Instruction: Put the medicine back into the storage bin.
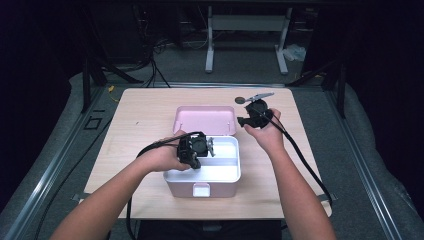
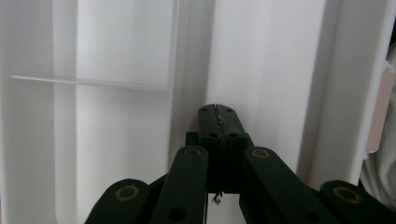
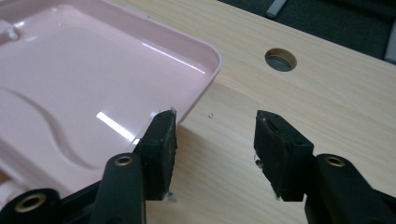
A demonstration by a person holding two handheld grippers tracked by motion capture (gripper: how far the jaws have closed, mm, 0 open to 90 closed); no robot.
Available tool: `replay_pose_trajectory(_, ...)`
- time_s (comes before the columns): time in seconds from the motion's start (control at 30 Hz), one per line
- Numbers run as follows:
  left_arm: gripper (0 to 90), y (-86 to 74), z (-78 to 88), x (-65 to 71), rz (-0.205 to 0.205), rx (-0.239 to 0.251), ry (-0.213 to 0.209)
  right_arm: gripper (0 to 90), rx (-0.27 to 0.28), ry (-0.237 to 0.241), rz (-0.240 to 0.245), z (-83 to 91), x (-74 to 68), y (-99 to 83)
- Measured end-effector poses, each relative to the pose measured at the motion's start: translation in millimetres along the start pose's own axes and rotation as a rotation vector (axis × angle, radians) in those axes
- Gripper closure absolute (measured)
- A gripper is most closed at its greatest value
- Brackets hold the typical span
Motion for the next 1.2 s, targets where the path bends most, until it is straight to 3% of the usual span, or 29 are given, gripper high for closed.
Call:
replay_pose_trajectory(0.2,90.0,-0.1,-0.3,0.2,0.006,0.010,-0.008,52.3,-0.009,-0.032,-0.038,-21.8,10.3,7.8)
replay_pose_trajectory(0.33,90.0,-0.5,0.1,-0.6,0.012,0.006,-0.008,55.9,0.005,0.012,-0.115,-33.7,9.9,11.5)
replay_pose_trajectory(0.43,90.0,-0.4,-0.4,-0.6,0.018,0.016,-0.014,57.3,0.013,0.010,-0.149,-42.4,9.3,14.3)
replay_pose_trajectory(0.57,90.0,-0.4,-0.4,-0.8,0.021,0.019,-0.018,59.8,0.005,0.020,-0.164,-51.4,4.4,17.4)
replay_pose_trajectory(0.67,90.0,-0.4,-0.4,-0.9,0.021,0.018,-0.014,62.1,-0.033,-0.007,-0.170,-59.1,5.4,13.7)
replay_pose_trajectory(0.83,90.0,-0.4,-0.4,-0.6,0.018,0.019,-0.009,67.0,-0.060,-0.011,-0.203,-66.3,1.6,11.6)
replay_pose_trajectory(1.1,90.0,-0.4,-0.4,-0.7,0.018,0.017,-0.009,75.2,-0.060,-0.072,-0.209,-72.6,-5.9,6.4)
replay_pose_trajectory(1.2,90.0,-0.2,-0.6,-0.4,0.018,0.019,-0.008,76.2,-0.053,-0.082,-0.235,-73.3,-6.0,5.0)
Point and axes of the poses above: each handheld gripper's, and its own axes: z roughly backward along the jaws, y roughly out of its top, x roughly to its right, the point moved 9 cm from there along -z, roughly forward along the jaws, and after that the axes turned 4 degrees about x, right-handed, at the moved point
